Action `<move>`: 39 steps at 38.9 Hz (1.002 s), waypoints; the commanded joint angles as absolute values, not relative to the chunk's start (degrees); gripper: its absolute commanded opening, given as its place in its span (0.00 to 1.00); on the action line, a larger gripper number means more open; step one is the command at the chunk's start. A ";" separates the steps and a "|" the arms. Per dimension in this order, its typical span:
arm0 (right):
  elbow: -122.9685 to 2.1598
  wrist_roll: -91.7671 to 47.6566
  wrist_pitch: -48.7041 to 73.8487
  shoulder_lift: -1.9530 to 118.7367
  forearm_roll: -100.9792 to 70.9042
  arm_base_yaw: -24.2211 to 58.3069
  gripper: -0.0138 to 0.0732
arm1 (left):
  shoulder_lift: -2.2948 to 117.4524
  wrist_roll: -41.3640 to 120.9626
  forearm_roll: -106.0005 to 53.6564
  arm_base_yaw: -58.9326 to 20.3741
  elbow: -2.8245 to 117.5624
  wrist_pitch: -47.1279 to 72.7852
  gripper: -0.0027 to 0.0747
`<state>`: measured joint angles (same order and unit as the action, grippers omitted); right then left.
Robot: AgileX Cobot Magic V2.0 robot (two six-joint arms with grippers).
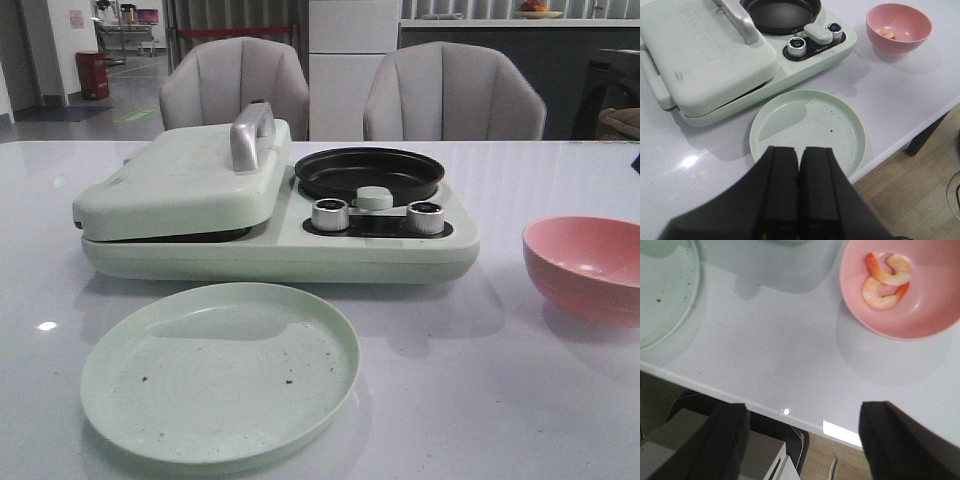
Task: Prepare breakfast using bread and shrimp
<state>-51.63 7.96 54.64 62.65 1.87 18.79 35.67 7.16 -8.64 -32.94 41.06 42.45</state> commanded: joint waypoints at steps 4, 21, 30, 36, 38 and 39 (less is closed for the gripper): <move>-58.20 8.46 55.21 66.86 3.06 9.09 0.81 | 35.59 6.59 -9.09 -33.43 42.79 38.43 0.16; -61.13 8.40 47.67 72.76 3.06 -3.17 0.81 | 35.69 6.59 -9.09 -33.43 42.79 38.43 0.16; -61.13 7.63 44.19 76.91 3.06 -3.17 0.81 | 35.80 6.59 -9.09 -33.43 42.79 38.43 0.16; -61.13 7.36 40.99 80.72 3.72 -3.25 0.81 | 35.80 6.59 -9.09 -33.43 42.79 38.43 0.16; -61.13 7.36 39.78 81.91 4.60 -3.25 0.81 | 35.80 6.59 -9.09 -33.43 42.79 38.43 0.16; -61.13 7.36 39.13 82.70 5.08 -3.25 0.81 | 35.80 6.59 -9.09 -33.43 42.79 38.43 0.16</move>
<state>-59.03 8.08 43.76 82.48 3.01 -2.89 35.67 7.03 -8.64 -32.94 41.06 42.45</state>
